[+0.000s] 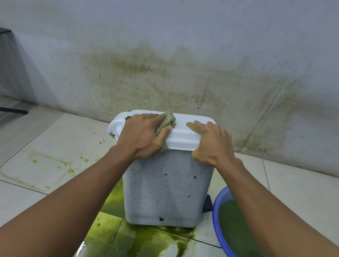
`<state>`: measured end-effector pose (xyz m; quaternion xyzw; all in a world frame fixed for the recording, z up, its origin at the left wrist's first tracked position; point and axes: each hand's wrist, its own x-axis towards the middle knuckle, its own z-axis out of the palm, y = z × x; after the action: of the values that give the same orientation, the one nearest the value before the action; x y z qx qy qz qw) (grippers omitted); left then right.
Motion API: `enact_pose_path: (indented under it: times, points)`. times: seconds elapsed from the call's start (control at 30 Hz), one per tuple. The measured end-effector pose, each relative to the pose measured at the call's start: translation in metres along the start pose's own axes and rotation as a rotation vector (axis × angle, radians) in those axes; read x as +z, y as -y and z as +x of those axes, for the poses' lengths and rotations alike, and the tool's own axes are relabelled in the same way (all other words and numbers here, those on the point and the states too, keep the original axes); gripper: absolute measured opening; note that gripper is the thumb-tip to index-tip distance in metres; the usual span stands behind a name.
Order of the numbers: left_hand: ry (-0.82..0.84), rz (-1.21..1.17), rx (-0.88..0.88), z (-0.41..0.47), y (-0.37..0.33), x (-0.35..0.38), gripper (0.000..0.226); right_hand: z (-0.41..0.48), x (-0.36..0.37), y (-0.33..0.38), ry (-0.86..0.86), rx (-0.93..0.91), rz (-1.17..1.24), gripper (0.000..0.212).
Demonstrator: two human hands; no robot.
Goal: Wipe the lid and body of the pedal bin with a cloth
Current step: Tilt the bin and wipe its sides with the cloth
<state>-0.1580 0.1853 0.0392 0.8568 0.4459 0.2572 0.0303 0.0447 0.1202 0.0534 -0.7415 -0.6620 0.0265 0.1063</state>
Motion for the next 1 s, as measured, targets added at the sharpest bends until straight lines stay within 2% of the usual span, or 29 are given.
enact_pose_path:
  times: [0.23, 0.47, 1.0]
  points:
    - [0.001, -0.012, 0.044, -0.006, 0.005, 0.001, 0.046, -0.023, -0.012, 0.012, -0.002, 0.004, -0.02, 0.079]
    - [0.039, -0.022, 0.042, -0.012, 0.003, 0.0, 0.047, -0.03, -0.014, 0.014, 0.037, 0.048, 0.004, 0.083]
    - [-0.028, -0.032, 0.064, -0.005, 0.004, 0.013, 0.05, -0.023, -0.012, 0.008, 0.051, 0.062, -0.031, 0.08]
